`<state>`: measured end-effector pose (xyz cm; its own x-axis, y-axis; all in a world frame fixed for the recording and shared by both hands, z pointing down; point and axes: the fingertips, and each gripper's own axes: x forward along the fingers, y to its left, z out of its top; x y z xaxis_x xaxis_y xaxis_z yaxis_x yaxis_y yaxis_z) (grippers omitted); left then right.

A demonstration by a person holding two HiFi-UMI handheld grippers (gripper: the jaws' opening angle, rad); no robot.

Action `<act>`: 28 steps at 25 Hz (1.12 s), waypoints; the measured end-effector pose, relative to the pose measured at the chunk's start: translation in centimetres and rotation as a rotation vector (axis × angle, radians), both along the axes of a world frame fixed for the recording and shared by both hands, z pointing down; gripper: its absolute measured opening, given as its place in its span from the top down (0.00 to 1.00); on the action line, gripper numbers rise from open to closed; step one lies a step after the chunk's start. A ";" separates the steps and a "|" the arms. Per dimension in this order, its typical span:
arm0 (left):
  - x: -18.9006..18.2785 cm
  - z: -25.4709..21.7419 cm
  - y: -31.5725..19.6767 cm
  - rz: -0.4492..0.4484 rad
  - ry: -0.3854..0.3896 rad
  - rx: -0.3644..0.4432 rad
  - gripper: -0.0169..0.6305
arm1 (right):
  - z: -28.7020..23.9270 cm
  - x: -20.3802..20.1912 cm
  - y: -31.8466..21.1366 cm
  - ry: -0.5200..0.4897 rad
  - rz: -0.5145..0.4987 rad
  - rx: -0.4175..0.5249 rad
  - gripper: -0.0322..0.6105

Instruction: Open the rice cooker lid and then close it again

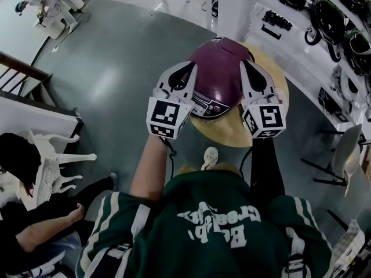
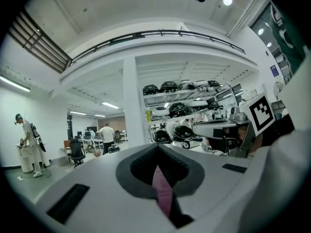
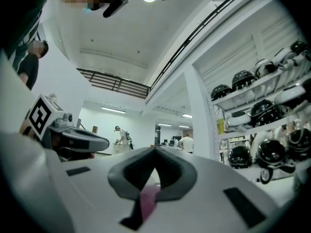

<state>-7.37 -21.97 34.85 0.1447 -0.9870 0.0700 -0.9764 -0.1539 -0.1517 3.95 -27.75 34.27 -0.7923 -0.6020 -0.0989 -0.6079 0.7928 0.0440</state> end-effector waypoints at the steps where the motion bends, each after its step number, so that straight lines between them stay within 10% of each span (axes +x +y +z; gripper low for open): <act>1: -0.1 0.1 -0.5 -0.001 -0.001 0.002 0.98 | 0.1 -0.2 -0.4 0.002 -0.004 0.002 0.94; 12: -2.1 0.9 -3.9 0.041 0.003 -0.001 0.98 | 0.6 -1.3 -3.2 0.031 0.053 0.002 0.94; 28: -2.3 1.8 -5.1 0.384 0.020 -0.038 0.98 | 1.4 -2.3 0.0 0.081 0.341 -0.049 0.94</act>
<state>-9.71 -27.04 36.66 0.5053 -0.8572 0.0991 -0.8491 -0.5144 -0.1203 1.66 -27.78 35.67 -0.5490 -0.8358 -0.0086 -0.8341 0.5472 0.0699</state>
